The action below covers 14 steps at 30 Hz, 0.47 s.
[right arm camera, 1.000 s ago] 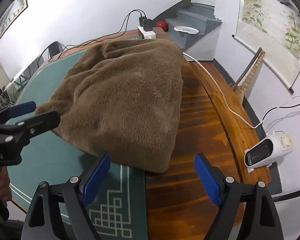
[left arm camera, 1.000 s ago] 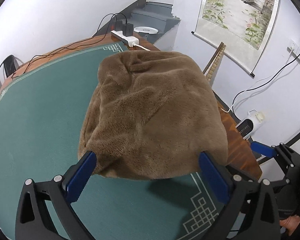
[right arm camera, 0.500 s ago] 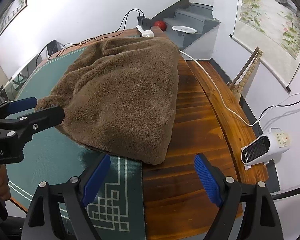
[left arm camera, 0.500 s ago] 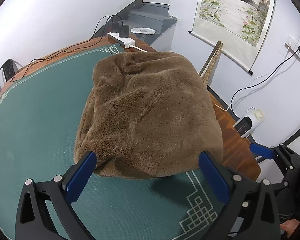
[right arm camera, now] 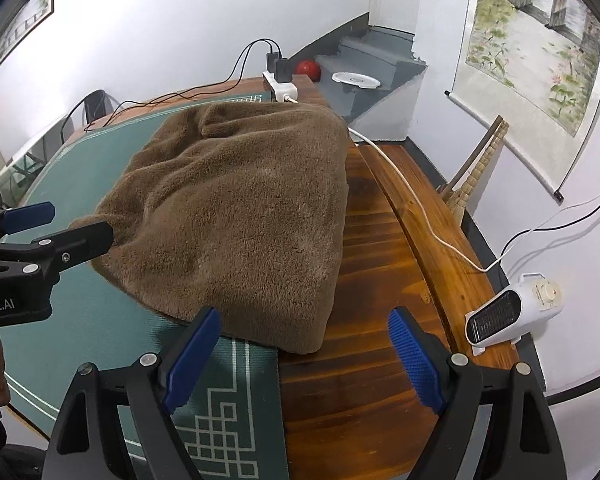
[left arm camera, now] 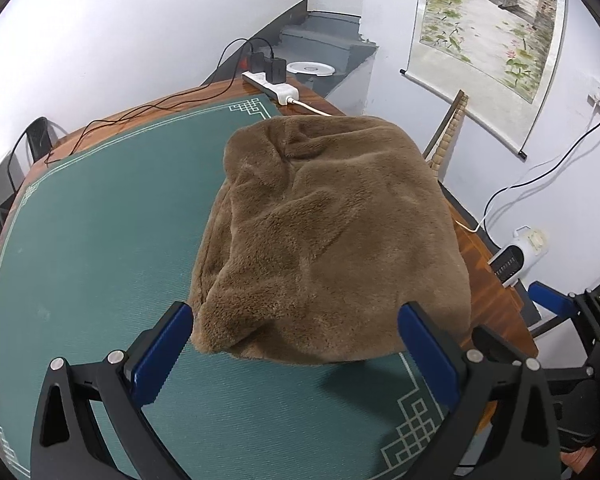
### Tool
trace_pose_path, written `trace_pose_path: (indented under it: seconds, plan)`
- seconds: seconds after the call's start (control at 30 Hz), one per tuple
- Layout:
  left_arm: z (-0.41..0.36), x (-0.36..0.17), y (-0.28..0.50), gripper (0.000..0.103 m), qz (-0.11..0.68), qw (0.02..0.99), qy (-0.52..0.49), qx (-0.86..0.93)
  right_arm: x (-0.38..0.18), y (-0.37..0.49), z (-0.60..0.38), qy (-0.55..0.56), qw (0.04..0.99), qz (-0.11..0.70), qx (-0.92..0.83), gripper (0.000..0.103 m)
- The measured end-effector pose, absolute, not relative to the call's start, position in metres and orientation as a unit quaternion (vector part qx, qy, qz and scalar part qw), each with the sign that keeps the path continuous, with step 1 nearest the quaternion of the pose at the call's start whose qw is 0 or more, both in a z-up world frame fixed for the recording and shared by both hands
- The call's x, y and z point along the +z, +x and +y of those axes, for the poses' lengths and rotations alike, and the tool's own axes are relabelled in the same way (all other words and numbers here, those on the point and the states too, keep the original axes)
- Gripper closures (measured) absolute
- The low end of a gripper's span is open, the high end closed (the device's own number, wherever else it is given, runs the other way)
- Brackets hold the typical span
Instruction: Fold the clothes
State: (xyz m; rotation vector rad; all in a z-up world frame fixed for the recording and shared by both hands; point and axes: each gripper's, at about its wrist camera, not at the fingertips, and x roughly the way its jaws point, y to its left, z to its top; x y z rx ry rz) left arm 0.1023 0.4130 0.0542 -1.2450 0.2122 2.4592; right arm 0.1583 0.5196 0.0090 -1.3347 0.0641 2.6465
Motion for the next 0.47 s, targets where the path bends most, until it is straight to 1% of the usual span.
trace_pose_path:
  seconds: [0.3,0.47]
  plan:
    - [0.4051,0.0547,0.1084,0.001,0.071,0.197,-0.424,0.881,0.0041,0.158,0.5162,-0.455,0.082,0.03,0.886,0.015]
    - [0.4027,0.0519,0.107,0.001,0.07,0.197,-0.437,0.875,0.0033,0.1566,0.5145,-0.457,0.078,0.035,0.885,0.015]
